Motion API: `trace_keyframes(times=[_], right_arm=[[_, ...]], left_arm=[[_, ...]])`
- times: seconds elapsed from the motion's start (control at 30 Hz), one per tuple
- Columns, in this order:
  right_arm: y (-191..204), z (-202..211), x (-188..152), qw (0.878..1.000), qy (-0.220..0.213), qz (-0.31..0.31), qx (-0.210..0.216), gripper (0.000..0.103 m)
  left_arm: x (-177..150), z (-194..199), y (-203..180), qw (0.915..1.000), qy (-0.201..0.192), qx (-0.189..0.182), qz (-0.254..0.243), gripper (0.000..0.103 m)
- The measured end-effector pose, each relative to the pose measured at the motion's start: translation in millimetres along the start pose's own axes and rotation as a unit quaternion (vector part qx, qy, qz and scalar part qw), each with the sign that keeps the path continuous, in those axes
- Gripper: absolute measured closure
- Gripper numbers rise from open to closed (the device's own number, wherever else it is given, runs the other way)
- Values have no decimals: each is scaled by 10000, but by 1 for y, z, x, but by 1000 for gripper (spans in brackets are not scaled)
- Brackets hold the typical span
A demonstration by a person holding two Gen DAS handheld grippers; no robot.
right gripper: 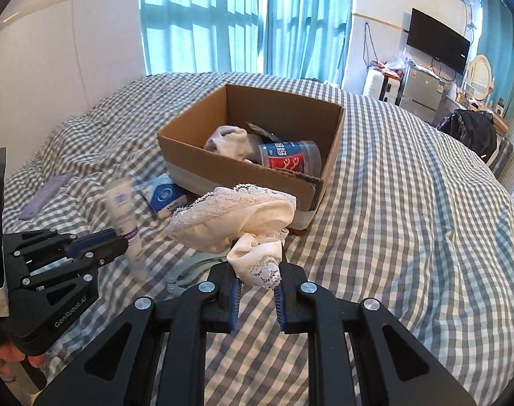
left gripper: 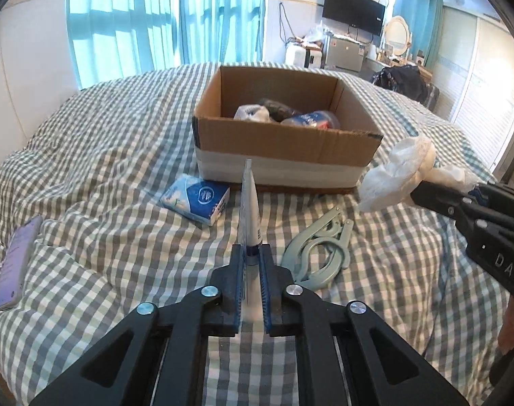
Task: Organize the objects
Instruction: 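Grasp the lace cloth with the right tool while the left tool grasps the toothpaste tube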
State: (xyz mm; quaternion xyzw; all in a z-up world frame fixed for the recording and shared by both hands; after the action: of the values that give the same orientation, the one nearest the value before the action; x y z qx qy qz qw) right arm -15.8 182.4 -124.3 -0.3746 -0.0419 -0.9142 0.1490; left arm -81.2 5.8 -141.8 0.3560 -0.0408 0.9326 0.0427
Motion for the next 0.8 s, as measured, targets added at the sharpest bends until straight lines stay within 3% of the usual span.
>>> trace_keyframes(times=[0.23, 0.5, 0.6, 0.67, 0.8], right_arm=[[1, 16, 4, 9999, -115, 30, 25, 87], [-6, 11, 1, 10000, -64, -43, 61, 87], [-6, 0, -4, 9999, 47, -57, 78, 87], [-8, -8, -9, 9999, 132, -70, 88, 87], [-12, -20, -16, 9995, 261, -123, 100, 87]], left_arm=[[12, 18, -8, 9997, -228, -73, -68, 103], [-14, -24, -3, 9993, 366, -10, 42, 99], [-31, -45, -4, 9977, 674, -38, 72, 85], [-38, -52, -4, 9971, 756, -21, 74, 65], [-49, -67, -1, 9960, 886, -19, 139, 63]])
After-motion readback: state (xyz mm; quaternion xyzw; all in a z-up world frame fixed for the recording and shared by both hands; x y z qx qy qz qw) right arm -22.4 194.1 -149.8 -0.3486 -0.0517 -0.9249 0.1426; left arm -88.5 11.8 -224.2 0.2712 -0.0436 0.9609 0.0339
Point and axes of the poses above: each gripper's, at about its wrist camera, not at the fingertips, and z roughly against the way its jaws point, y to its left, x to its top, the point moved 9 cm from there along -z, roughly the way its jaws point, and after that the axes turned 1 degree about z, right-handed, at the moved point
